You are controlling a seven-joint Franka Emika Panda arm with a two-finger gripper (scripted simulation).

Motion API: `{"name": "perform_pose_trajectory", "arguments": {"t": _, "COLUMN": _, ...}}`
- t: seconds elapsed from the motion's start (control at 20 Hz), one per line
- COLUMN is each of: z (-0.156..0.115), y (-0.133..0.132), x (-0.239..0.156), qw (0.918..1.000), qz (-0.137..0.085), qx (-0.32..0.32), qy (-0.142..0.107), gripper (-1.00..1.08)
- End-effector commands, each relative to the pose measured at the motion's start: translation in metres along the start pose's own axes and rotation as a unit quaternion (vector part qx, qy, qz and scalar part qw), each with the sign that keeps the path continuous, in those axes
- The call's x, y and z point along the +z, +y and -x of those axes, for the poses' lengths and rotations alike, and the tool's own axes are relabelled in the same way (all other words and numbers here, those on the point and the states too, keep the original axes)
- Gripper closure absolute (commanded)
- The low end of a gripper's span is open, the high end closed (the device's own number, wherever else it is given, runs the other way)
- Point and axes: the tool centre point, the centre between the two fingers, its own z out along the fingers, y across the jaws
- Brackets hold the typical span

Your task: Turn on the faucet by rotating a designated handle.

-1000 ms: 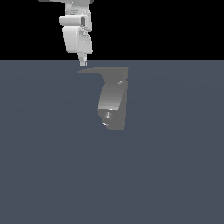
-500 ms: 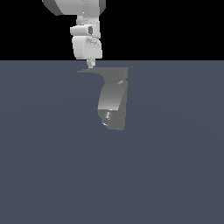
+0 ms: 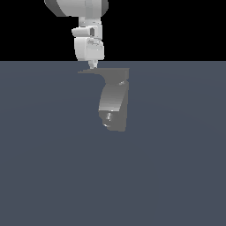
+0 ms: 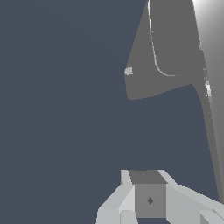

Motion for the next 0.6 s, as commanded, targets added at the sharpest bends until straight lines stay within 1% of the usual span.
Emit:
{"name": "perform_pose_trajectory", "arguments": {"t": 0.0, "z": 0.001, "y": 0.005, "x": 0.0, "qw": 1.0, "qz": 0.0, "qx": 0.0, "qy": 0.0, "gripper": 1.08}}
{"name": "perform_pose_trajectory", "arguments": {"t": 0.55, "z": 0.002, "y": 0.033, "x": 0.0, "qw": 1.0, "qz": 0.0, "qx": 0.0, "qy": 0.0, "gripper": 1.08}}
